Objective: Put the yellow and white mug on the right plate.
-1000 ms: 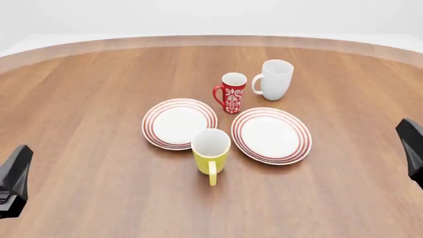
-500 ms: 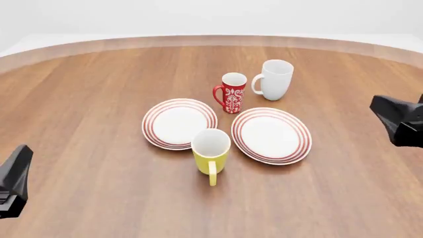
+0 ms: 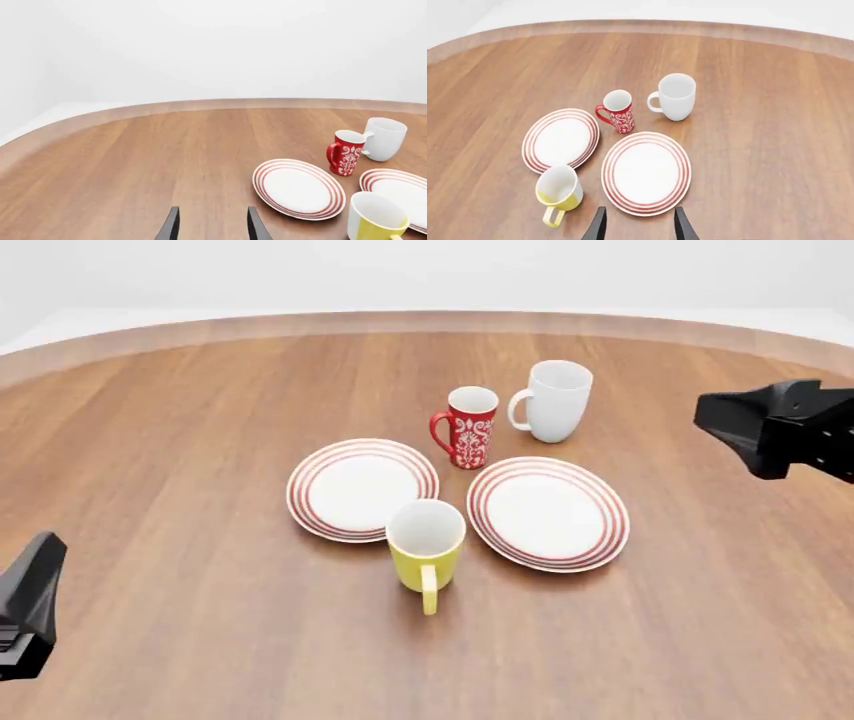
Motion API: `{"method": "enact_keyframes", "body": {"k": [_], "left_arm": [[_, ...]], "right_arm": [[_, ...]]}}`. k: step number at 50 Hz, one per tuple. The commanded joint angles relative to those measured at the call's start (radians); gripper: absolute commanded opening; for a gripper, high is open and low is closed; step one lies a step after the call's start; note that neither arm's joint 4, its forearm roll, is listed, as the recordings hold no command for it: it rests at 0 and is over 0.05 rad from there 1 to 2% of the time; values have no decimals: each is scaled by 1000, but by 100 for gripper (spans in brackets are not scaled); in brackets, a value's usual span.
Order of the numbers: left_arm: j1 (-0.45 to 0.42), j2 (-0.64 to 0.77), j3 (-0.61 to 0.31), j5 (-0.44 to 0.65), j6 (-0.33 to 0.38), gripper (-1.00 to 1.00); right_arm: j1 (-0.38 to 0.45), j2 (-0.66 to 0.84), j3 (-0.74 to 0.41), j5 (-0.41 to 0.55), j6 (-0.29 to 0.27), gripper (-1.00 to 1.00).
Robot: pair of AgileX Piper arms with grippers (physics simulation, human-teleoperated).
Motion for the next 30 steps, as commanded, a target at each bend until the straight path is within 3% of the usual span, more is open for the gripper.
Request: {"method": "enact_keyframes", "body": {"k": [1, 16, 17, 30], "left_arm": [[0, 0, 0, 0, 0, 100], [0, 0, 0, 0, 0, 100], [0, 0, 0, 0, 0, 100], [0, 0, 0, 0, 0, 100]], "right_arm": [[78, 36, -9, 19, 36, 100], [163, 68, -103, 43, -20, 100], [196, 77, -111, 36, -59, 100], [300, 185, -164, 50, 66, 100]]}}
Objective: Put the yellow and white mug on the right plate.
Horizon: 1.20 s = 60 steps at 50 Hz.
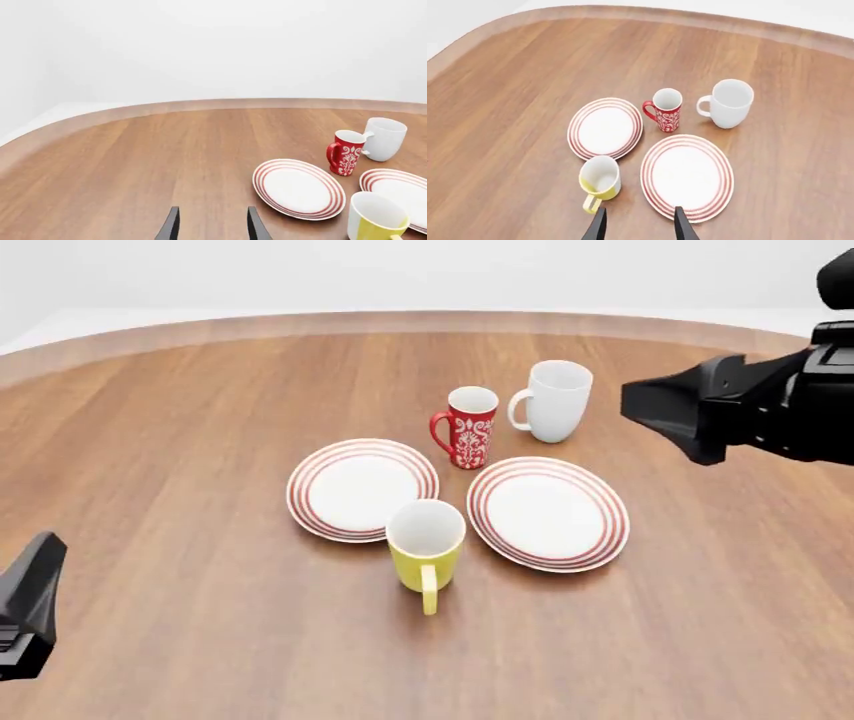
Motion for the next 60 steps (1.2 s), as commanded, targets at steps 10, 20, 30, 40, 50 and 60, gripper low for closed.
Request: {"method": "enact_keyframes", "body": {"k": [10, 20, 30, 40, 50, 60], "left_arm": [[0, 0, 0, 0, 0, 100], [0, 0, 0, 0, 0, 100], [0, 0, 0, 0, 0, 100], [0, 0, 0, 0, 0, 100], [0, 0, 0, 0, 0, 100], [0, 0, 0, 0, 0, 100]], "right_arm": [[140, 104, -77, 18, 111, 100], [212, 115, -74, 4, 158, 100], [246, 118, -70, -10, 170, 100], [267, 117, -70, -18, 175, 100], [262, 109, -71, -21, 165, 100], [262, 109, -71, -21, 165, 100]]}}
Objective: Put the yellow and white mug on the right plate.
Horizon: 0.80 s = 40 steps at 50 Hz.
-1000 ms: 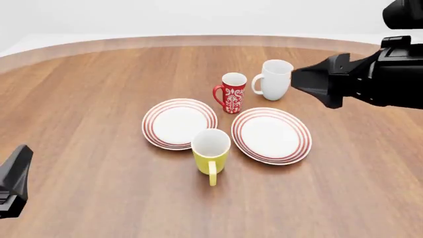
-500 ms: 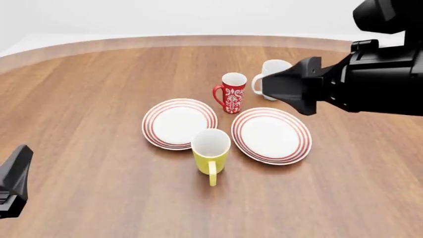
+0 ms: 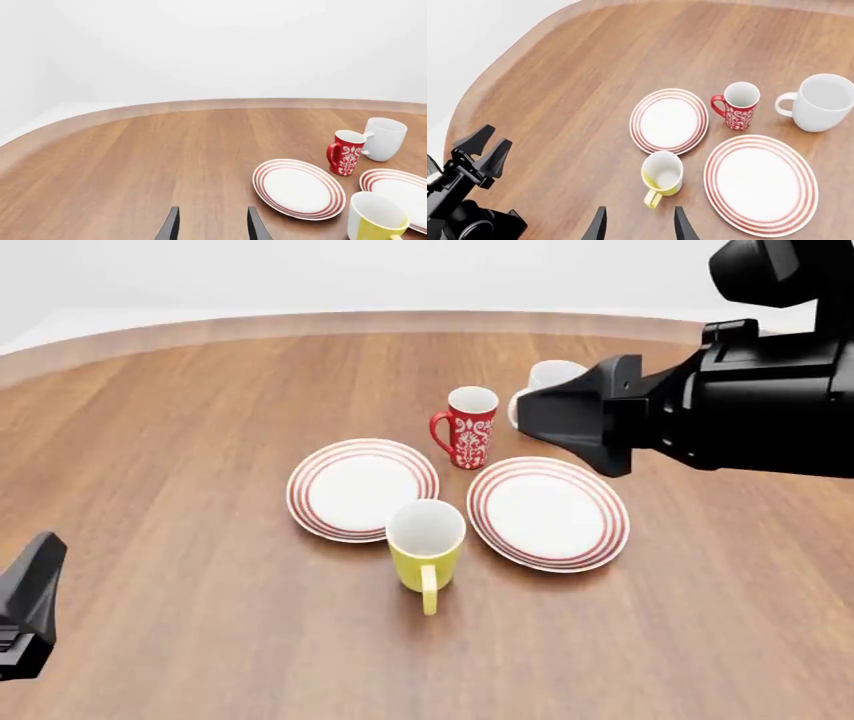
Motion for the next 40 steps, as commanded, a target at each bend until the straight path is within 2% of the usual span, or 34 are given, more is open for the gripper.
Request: {"method": "enact_keyframes", "body": {"k": [1, 11, 15, 21, 26, 27, 29, 40], "left_arm": [[0, 0, 0, 0, 0, 100], [0, 0, 0, 0, 0, 100], [0, 0, 0, 0, 0, 100], [0, 0, 0, 0, 0, 100], [0, 0, 0, 0, 0, 100], [0, 0, 0, 0, 0, 100], [0, 0, 0, 0, 0, 100], [0, 0, 0, 0, 0, 100]], "right_arm": [[3, -1, 0, -2, 0, 100], [39, 23, 0, -22, 51, 100], [55, 46, 3, -42, 101, 100], [93, 106, -4, -60, 138, 100], [107, 146, -20, -28, 172, 100], [131, 161, -27, -24, 189, 100], [121, 152, -26, -7, 204, 100], [149, 215, -54, 53, 260, 100]]}}
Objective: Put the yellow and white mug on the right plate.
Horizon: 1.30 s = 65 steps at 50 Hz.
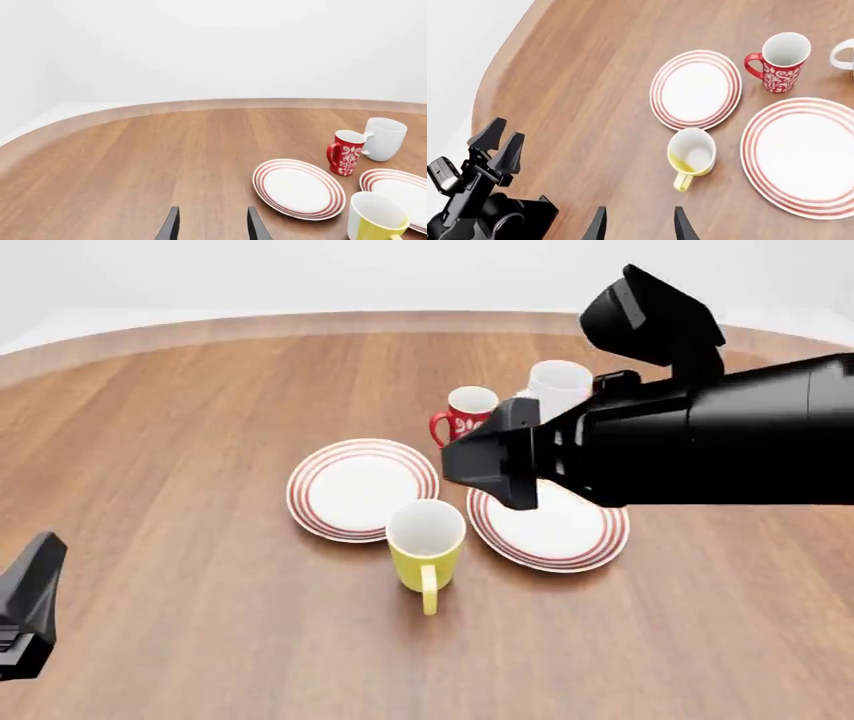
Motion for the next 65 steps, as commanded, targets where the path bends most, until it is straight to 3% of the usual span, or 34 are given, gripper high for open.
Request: {"method": "enact_keyframes", "body": {"k": [1, 12, 23, 36, 65], "left_arm": [[0, 0, 0, 0, 0, 100], [0, 0, 0, 0, 0, 100], [0, 0, 0, 0, 0, 100], [0, 0, 0, 0, 0, 100], [0, 0, 0, 0, 0, 100]], "right_arm": [[37, 69, -29, 44, 63, 100], [-18, 82, -78, 98, 61, 100], [-15, 125, -141, 176, 45, 100], [-4, 226, -273, 291, -19, 100], [0, 295, -203, 170, 12, 100]]}}
